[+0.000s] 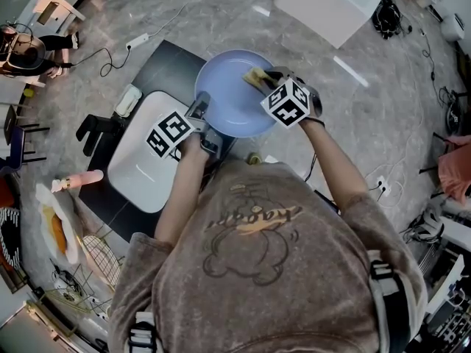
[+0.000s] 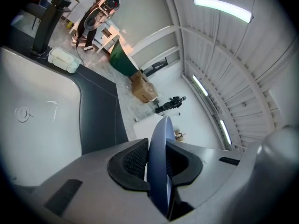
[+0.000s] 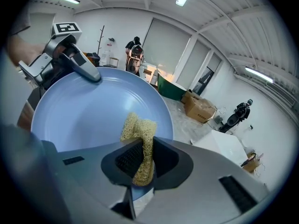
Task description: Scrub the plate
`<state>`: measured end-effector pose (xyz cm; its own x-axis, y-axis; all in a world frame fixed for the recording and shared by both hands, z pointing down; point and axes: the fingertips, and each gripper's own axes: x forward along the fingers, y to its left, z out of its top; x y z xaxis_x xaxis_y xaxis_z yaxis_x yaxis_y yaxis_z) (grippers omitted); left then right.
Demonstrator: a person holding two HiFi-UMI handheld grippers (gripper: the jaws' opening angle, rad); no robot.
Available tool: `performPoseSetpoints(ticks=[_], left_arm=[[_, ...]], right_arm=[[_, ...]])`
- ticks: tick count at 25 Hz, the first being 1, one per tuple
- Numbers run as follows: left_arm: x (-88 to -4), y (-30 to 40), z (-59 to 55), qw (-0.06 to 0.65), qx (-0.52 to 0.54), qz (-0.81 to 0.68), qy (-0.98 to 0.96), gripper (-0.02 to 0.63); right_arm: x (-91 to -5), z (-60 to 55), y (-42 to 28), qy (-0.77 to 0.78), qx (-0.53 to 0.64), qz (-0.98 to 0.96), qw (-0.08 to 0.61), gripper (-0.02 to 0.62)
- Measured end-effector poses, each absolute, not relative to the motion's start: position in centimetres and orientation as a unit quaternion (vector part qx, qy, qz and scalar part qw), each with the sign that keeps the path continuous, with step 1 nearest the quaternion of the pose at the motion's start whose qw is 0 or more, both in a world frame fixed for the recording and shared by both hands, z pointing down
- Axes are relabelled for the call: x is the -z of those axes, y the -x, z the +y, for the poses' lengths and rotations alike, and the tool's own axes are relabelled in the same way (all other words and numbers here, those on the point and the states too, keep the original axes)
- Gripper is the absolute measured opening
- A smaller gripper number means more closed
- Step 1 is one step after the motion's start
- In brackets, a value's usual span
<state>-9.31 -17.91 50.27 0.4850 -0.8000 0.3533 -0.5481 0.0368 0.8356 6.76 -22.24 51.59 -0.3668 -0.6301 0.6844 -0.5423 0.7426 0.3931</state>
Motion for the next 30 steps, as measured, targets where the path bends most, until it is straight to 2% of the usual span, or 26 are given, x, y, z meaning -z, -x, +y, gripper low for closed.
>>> performPoseSetpoints(ticks=[30], left_arm=[[-51.7,10.4,-18.6,0.542,0.150,-0.511,-0.650,0.084]], right_arm=[[-54.2,-13.6,-1.1,-0.245,-0.032,-0.883,0.400,0.048]])
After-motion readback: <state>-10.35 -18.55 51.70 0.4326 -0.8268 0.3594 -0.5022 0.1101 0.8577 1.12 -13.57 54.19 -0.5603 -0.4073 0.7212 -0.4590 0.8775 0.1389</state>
